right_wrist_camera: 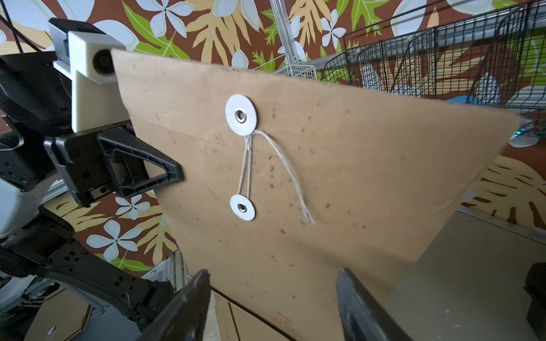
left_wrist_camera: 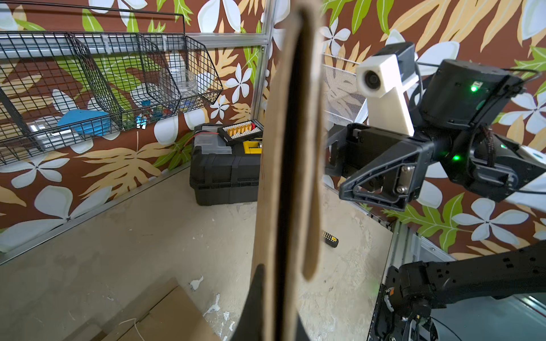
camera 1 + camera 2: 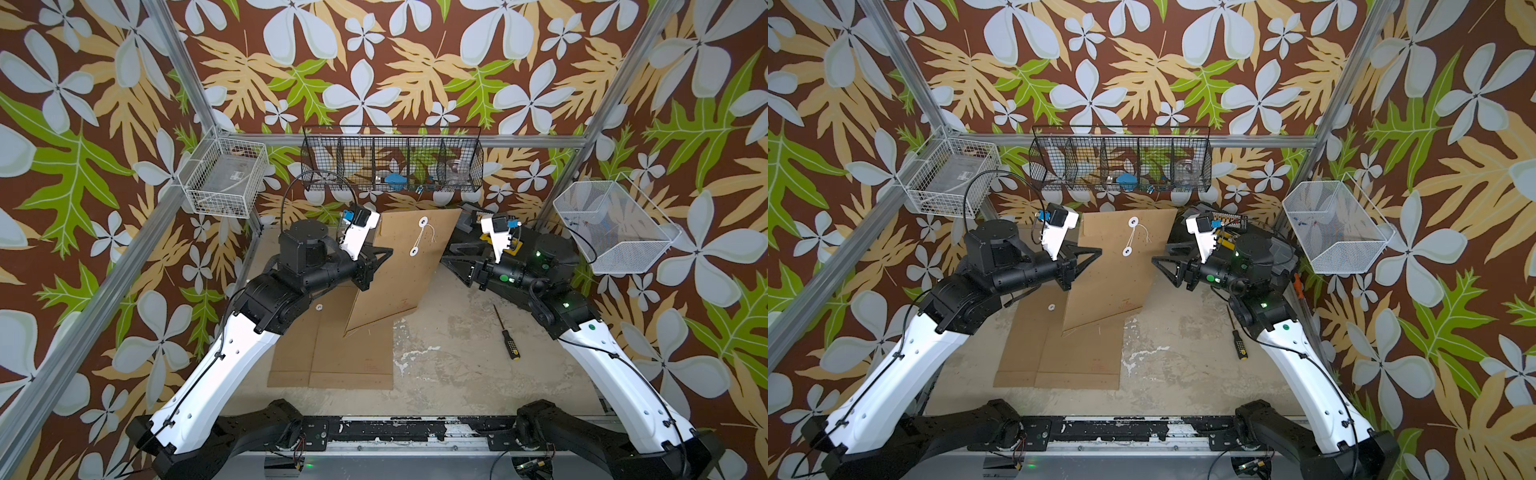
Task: Open the file bag
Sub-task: Pick up the file bag from the center of the board.
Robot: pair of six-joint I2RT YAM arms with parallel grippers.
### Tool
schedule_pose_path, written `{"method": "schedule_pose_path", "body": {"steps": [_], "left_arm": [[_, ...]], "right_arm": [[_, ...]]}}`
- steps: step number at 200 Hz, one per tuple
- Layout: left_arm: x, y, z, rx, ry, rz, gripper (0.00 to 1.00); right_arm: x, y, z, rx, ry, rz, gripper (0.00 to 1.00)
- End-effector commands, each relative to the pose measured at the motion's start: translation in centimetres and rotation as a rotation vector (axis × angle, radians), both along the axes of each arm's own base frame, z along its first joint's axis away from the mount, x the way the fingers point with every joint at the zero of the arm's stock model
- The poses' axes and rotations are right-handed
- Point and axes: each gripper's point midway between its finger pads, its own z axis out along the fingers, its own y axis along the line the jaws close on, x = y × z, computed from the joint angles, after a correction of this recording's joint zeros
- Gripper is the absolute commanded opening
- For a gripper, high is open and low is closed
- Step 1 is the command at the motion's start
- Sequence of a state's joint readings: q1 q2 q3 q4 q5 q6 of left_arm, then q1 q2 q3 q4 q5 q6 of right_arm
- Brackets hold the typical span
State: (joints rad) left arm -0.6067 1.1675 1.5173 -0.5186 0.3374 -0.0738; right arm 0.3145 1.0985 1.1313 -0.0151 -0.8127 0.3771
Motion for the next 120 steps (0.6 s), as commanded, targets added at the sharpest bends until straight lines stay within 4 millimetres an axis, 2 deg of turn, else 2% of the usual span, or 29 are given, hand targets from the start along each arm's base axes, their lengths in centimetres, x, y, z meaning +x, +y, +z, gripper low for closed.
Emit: {"method": "schedule_pose_path", "body": {"steps": [1, 70, 120], "left_arm": [[-0.5, -0.1, 0.6, 0.006, -0.034, -0.026, 0.0], [-2.6, -1.4, 0.7, 0.011, -0.039, -0.16, 0.0], [-3.6, -1.9, 0.7, 0.012, -0.035, -0.214, 0.0]], "right_arm": [[0.1, 0.5, 0.8, 0.03, -0.009, 0.031, 0.7], [0.3, 1.5, 0.8, 0.055, 0.009, 0.076, 0.74], [0.4, 2.0, 1.0, 0.057, 0.004, 0.092, 0.71]]}}
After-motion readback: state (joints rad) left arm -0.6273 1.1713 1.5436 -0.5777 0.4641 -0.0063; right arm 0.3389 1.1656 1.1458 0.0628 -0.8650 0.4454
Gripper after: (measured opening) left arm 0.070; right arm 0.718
